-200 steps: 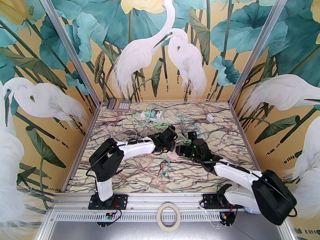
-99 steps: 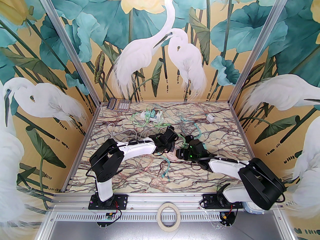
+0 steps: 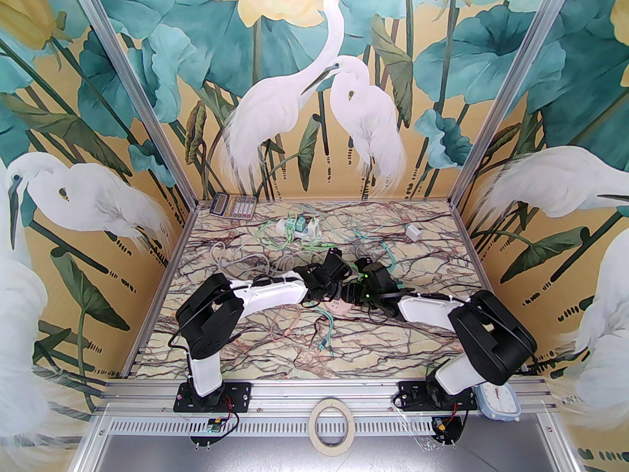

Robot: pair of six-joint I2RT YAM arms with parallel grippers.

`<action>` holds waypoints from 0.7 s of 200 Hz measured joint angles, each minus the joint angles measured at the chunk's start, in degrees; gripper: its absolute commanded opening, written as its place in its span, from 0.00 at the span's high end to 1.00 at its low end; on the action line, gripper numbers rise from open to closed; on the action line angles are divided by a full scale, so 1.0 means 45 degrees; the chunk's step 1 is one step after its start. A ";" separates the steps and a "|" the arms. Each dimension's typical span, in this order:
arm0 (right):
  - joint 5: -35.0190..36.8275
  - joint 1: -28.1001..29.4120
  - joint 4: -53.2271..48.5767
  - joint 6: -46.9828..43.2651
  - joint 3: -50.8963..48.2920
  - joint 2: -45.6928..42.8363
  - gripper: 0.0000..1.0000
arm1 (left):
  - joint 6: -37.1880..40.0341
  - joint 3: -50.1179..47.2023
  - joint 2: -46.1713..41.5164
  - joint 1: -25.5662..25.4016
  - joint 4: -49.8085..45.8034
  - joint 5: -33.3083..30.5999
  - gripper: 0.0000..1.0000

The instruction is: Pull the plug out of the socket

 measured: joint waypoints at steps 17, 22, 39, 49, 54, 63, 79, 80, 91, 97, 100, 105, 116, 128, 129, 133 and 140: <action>0.0097 -0.0019 -0.0068 -0.0044 0.0058 -0.0010 0.59 | -0.0034 0.0000 -0.0019 0.0053 0.0000 0.0112 0.79; 0.0121 -0.0024 -0.0083 -0.0044 0.0068 -0.0010 0.59 | -0.0053 0.0000 -0.0034 0.0087 -0.0005 0.0185 0.79; 0.0272 -0.0024 -0.0102 -0.0053 0.0073 -0.0029 0.59 | -0.0209 -0.0126 -0.0170 0.0282 0.0049 0.0651 0.79; 0.0296 -0.0024 -0.0141 -0.0058 0.0107 -0.0024 0.59 | -0.0340 -0.0296 -0.0311 0.0384 0.0146 0.0923 0.79; 0.0301 -0.0024 -0.0180 -0.0078 0.0136 -0.0024 0.59 | -0.0408 -0.0398 -0.0398 0.0447 0.0194 0.1078 0.79; 0.0291 -0.0015 -0.0248 -0.0112 0.0160 -0.0024 0.59 | -0.0539 -0.0520 -0.0500 0.0515 0.0238 0.1282 0.79; 0.0282 0.0000 -0.0389 -0.0151 0.0238 0.0000 0.59 | -0.0675 -0.0563 -0.0563 0.0563 0.0228 0.1467 0.80; 0.0277 0.0000 -0.0389 -0.0151 0.0243 0.0000 0.59 | -0.0675 -0.0563 -0.0559 0.0563 0.0228 0.1472 0.80; 0.0257 0.0000 -0.0457 -0.0160 0.0311 0.0039 0.61 | -0.0670 -0.0529 -0.0559 0.0520 0.0136 0.1389 0.80; 0.0233 0.0000 -0.0486 -0.0185 0.0340 0.0063 0.60 | -0.0675 -0.0452 -0.0549 0.0457 -0.0010 0.1248 0.81; 0.0199 0.0000 -0.0491 -0.0194 0.0364 0.0083 0.60 | -0.0661 -0.0359 -0.0529 0.0398 -0.0160 0.1103 0.81; 0.0185 0.0000 -0.0515 -0.0199 0.0398 0.0107 0.61 | -0.0656 -0.0219 -0.0471 0.0282 -0.0374 0.0855 0.81; 0.0155 0.0000 -0.0544 -0.0214 0.0461 0.0131 0.60 | -0.0612 0.0209 -0.0301 -0.0024 -0.0923 0.0233 0.82; 0.0151 0.0000 -0.0588 -0.0238 0.0495 0.0141 0.60 | -0.0563 0.0631 -0.0092 -0.0359 -0.1428 -0.0461 0.82; 0.0151 0.0000 -0.0588 -0.0243 0.0495 0.0141 0.60 | -0.0563 0.0651 -0.0083 -0.0379 -0.1447 -0.0500 0.82; 0.0151 0.0000 -0.0617 -0.0243 0.0505 0.0141 0.60 | -0.0559 0.0733 -0.0019 -0.0466 -0.1564 -0.0685 0.82; 0.0151 0.0000 -0.0622 -0.0243 0.0515 0.0146 0.61 | -0.0559 0.0806 0.0053 -0.0568 -0.1681 -0.0918 0.82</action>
